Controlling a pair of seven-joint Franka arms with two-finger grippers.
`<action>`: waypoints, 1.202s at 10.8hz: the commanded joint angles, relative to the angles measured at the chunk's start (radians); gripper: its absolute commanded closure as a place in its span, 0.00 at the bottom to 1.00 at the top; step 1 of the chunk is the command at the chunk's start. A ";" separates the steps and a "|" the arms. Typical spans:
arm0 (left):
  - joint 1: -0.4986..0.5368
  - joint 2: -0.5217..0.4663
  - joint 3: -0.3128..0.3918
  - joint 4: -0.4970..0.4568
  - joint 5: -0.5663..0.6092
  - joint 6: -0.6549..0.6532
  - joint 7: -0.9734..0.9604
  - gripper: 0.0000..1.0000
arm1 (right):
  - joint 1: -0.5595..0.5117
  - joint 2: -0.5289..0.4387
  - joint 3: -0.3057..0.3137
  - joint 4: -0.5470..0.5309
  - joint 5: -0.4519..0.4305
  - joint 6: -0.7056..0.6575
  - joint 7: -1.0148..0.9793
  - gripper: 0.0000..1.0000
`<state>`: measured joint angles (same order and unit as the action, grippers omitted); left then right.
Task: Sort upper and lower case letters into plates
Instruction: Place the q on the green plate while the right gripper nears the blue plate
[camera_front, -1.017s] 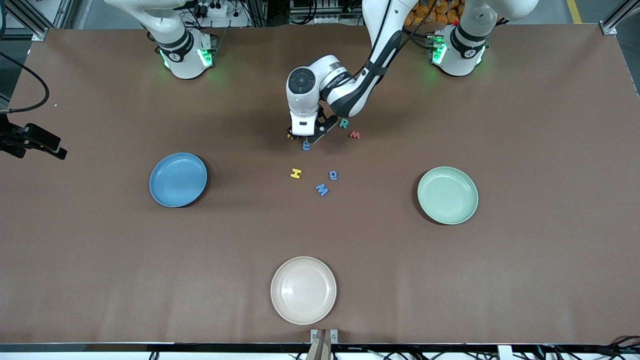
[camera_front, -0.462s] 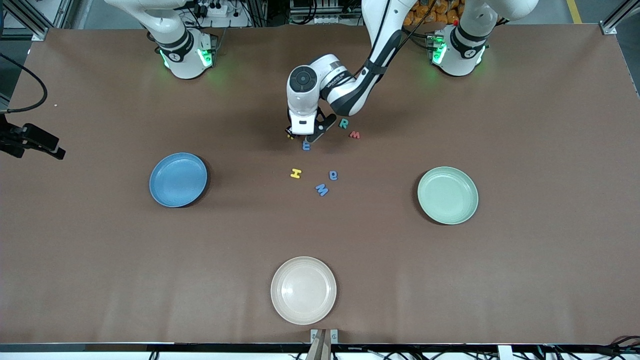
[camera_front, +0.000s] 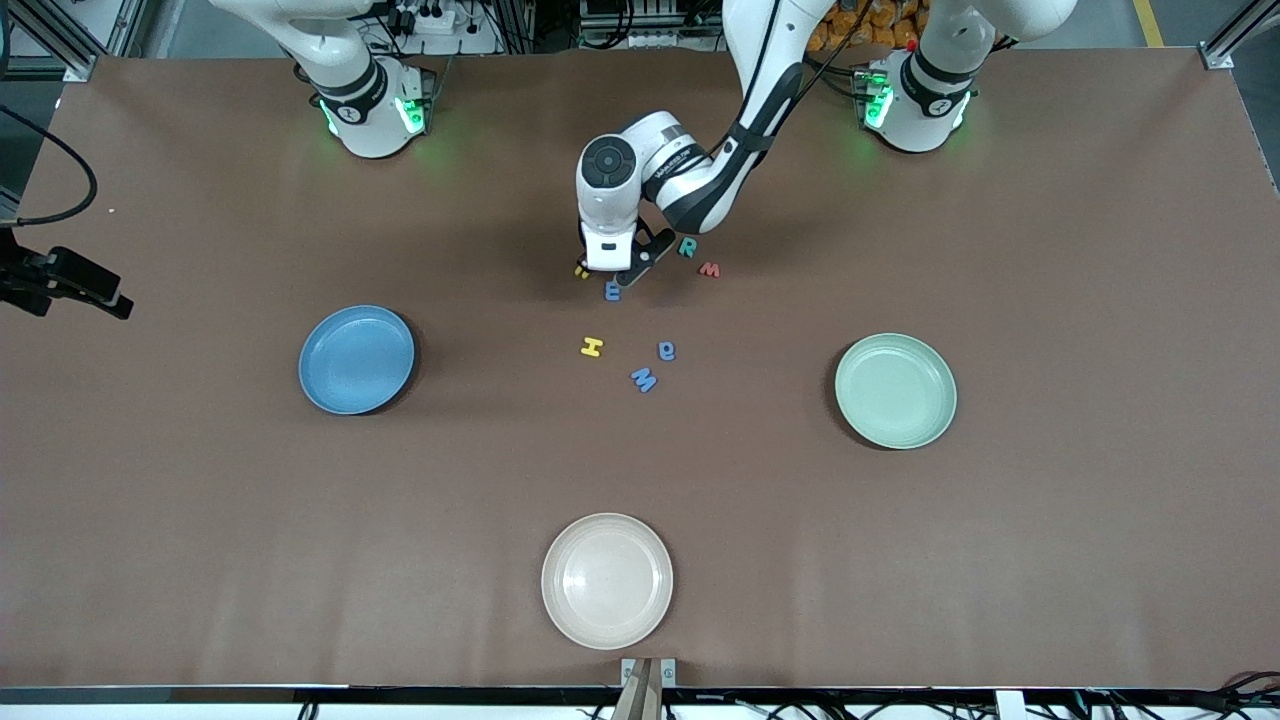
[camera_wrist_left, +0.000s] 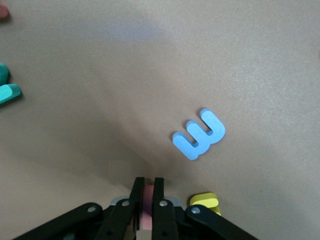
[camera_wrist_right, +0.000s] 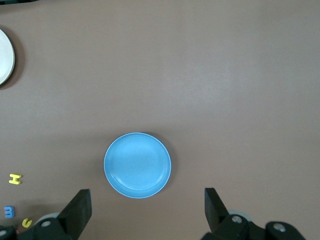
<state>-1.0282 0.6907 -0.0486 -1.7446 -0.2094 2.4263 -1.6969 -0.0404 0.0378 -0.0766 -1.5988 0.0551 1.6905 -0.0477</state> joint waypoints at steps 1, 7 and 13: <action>-0.013 0.001 0.009 0.010 -0.038 0.013 -0.015 1.00 | -0.022 0.010 0.020 0.019 0.014 -0.005 0.012 0.00; 0.179 -0.100 0.016 0.109 -0.021 -0.362 0.347 1.00 | -0.022 0.010 0.020 0.019 0.014 -0.006 0.011 0.00; 0.502 -0.215 0.019 0.097 0.146 -0.627 1.066 1.00 | -0.006 0.011 0.024 0.017 0.014 -0.012 0.011 0.00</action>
<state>-0.5481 0.4888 -0.0202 -1.6220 -0.1320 1.8078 -0.7387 -0.0410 0.0401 -0.0666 -1.5976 0.0551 1.6899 -0.0476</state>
